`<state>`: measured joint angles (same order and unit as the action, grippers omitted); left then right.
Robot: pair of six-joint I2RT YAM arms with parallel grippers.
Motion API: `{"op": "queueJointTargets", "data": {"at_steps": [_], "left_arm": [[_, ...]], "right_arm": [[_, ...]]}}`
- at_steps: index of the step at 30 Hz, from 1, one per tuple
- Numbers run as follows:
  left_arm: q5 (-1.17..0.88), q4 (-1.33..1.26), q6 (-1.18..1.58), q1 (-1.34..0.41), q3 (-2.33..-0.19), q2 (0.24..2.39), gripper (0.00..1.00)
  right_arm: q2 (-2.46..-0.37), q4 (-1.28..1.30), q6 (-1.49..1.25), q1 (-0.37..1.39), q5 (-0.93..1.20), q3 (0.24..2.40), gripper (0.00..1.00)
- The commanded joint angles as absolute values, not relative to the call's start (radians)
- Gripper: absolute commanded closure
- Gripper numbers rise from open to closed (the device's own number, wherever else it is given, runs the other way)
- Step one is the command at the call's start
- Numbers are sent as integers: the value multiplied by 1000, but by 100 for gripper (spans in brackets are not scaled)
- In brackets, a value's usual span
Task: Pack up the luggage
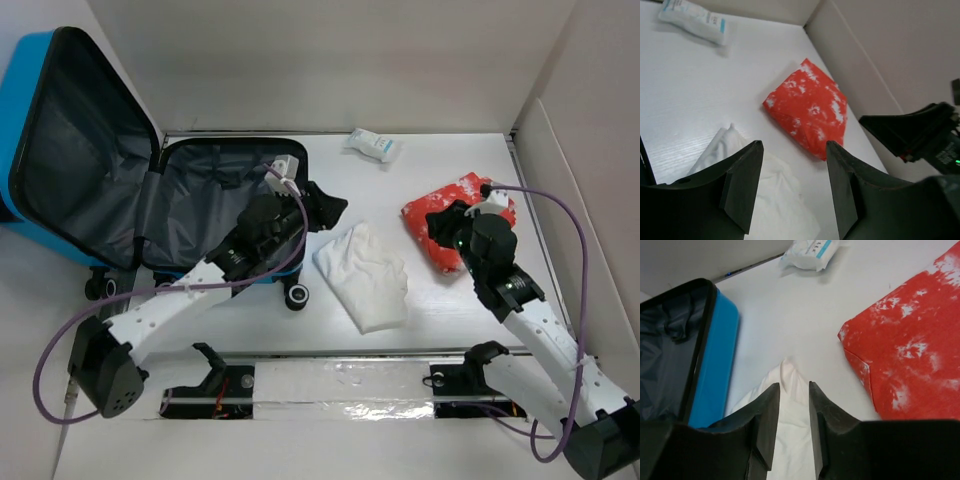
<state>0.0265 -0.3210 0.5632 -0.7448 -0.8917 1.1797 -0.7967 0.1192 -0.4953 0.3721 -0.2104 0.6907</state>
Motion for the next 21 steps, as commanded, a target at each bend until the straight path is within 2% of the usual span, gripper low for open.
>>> {"op": "queueJointTargets", "data": {"at_steps": [1,2,4,5,6,7,8,13,16,18,19,21], "left_arm": [[-37,-313,566,-749,-893,1083,51],[-38,-263,555,-749,-893,1060,52],[-14,-223,529,-758,-879,980,66],[0,-209,526,-771,-870,948,74],[38,-178,520,-785,-862,886,90],[58,-163,512,-798,-853,855,98],[58,-144,512,-798,-848,823,100],[133,38,505,-798,-851,631,100],[158,155,479,-798,-893,586,87],[164,224,447,-798,-905,554,78],[178,233,436,-798,-904,540,75],[204,265,416,-798,-897,496,68]], "right_arm": [[-787,40,-502,364,-215,684,59],[-795,25,-502,364,-215,687,59],[-827,14,-503,353,-209,695,65],[-842,11,-505,353,-203,699,73],[-859,11,-503,341,-195,712,79],[-897,11,-506,341,-190,721,88],[-919,-6,-509,331,-178,730,98],[-1096,-106,-531,276,-161,839,100],[-1285,-175,-557,226,-138,920,100],[-1458,-179,-603,195,-82,1052,100],[-1515,-186,-617,184,-65,1095,99],[-1676,-195,-643,166,-20,1228,90]]}}
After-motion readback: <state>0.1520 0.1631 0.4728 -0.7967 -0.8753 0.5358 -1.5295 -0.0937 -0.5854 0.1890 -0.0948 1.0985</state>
